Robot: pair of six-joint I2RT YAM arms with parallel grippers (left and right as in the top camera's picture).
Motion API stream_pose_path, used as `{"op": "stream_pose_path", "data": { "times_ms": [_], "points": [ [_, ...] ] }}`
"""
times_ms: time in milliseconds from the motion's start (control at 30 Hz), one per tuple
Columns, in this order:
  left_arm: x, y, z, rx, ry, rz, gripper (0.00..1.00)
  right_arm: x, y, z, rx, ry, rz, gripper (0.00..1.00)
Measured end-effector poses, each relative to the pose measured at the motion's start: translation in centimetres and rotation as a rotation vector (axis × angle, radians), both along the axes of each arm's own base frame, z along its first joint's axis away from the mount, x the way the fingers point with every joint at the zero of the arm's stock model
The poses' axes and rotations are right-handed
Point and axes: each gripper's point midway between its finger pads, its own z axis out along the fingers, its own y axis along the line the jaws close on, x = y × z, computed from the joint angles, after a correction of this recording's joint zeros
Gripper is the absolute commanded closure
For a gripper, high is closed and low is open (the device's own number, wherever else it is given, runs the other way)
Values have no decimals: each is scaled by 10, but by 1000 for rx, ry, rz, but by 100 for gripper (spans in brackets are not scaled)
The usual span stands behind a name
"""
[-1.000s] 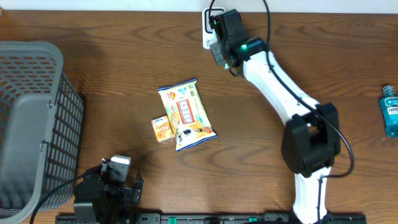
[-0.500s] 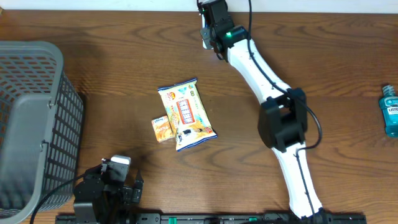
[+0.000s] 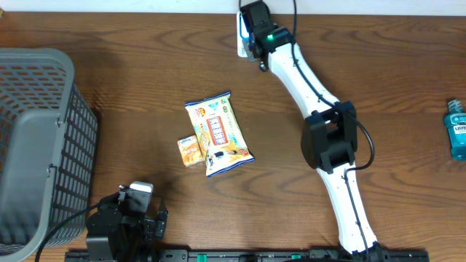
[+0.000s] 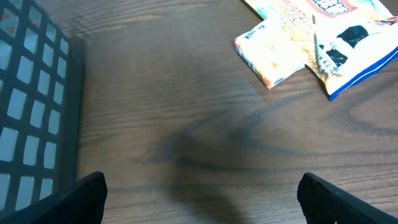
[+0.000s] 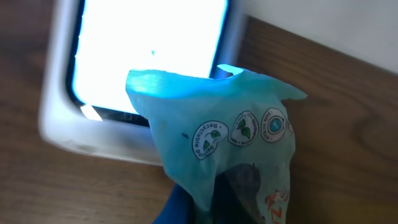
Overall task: Scan the item barcode
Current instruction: 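Carry the mint pack right and set it beside the teal bottle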
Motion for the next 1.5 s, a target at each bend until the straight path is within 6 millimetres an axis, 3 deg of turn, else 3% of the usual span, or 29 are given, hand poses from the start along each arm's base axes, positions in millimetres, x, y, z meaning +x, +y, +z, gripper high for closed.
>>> {"op": "stream_pose_path", "data": {
  "times_ms": [267,433,600,800,933,1100,1267,1500],
  "points": [
    [0,0,0,0,0,0,2,1,-24,5,136,36,-148,99],
    [0,0,0,0,0,0,2,-21,-27,8,170,144,-174,99],
    [0,0,0,0,0,0,2,-46,-32,30,177,227,-195,99],
    [0,0,0,0,0,0,2,-76,-59,42,153,336,-261,99],
    [0,0,0,0,0,0,2,-94,-94,38,88,410,-345,99],
    [0,0,0,0,0,0,2,-113,-165,41,-48,443,-549,99],
    [0,0,0,0,0,0,2,-115,-233,44,-90,416,-726,99],
    [0,0,0,0,0,0,2,-143,-324,19,-111,499,-954,99]
  ]
}}
